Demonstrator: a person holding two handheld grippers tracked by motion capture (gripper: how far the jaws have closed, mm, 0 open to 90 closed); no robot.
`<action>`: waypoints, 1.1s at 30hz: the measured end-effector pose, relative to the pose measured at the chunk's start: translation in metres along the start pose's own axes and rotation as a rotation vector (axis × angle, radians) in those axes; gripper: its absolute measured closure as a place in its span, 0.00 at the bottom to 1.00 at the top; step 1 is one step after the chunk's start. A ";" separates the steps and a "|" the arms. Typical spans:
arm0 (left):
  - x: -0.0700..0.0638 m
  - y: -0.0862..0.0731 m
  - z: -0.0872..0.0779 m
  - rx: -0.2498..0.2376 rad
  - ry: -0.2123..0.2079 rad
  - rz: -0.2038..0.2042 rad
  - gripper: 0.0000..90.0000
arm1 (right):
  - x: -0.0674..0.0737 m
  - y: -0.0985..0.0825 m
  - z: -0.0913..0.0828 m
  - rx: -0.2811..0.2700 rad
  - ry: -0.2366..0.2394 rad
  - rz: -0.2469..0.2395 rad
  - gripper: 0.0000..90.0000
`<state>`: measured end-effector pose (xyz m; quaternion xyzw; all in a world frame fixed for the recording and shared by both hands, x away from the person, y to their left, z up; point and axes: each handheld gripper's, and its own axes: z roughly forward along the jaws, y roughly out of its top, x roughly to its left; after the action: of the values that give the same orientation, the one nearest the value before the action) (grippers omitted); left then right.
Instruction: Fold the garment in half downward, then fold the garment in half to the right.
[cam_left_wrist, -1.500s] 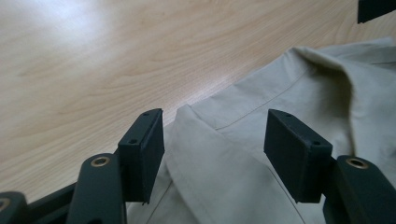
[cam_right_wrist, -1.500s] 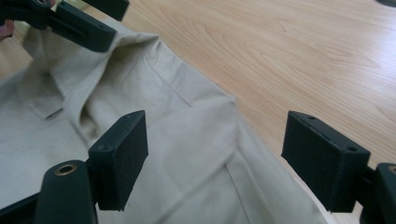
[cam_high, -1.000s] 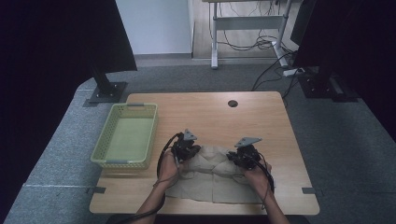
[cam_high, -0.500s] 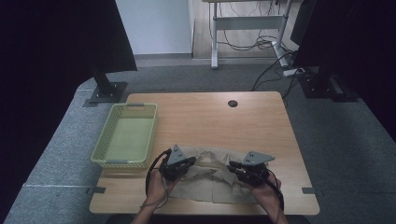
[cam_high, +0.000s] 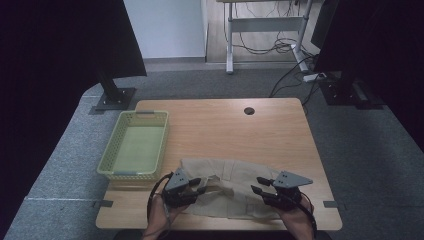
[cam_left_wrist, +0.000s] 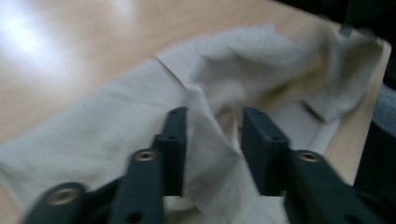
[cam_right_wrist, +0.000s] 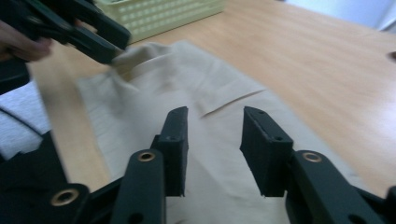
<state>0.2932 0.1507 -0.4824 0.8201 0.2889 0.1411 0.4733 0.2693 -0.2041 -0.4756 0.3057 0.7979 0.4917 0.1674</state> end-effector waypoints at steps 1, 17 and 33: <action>0.004 0.005 -0.002 -0.010 0.008 -0.003 0.61 | -0.003 0.002 -0.001 -0.002 -0.015 0.005 0.62; 0.039 -0.007 0.042 0.133 0.066 -0.051 0.34 | -0.034 -0.033 0.029 0.128 -0.115 0.078 0.29; 0.044 -0.028 0.028 0.117 0.200 -0.111 0.12 | -0.036 -0.063 0.050 0.248 -0.105 0.058 0.21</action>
<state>0.3324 0.1686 -0.5230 0.8109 0.3875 0.1786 0.4003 0.3042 -0.2144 -0.5559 0.3725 0.8334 0.3775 0.1555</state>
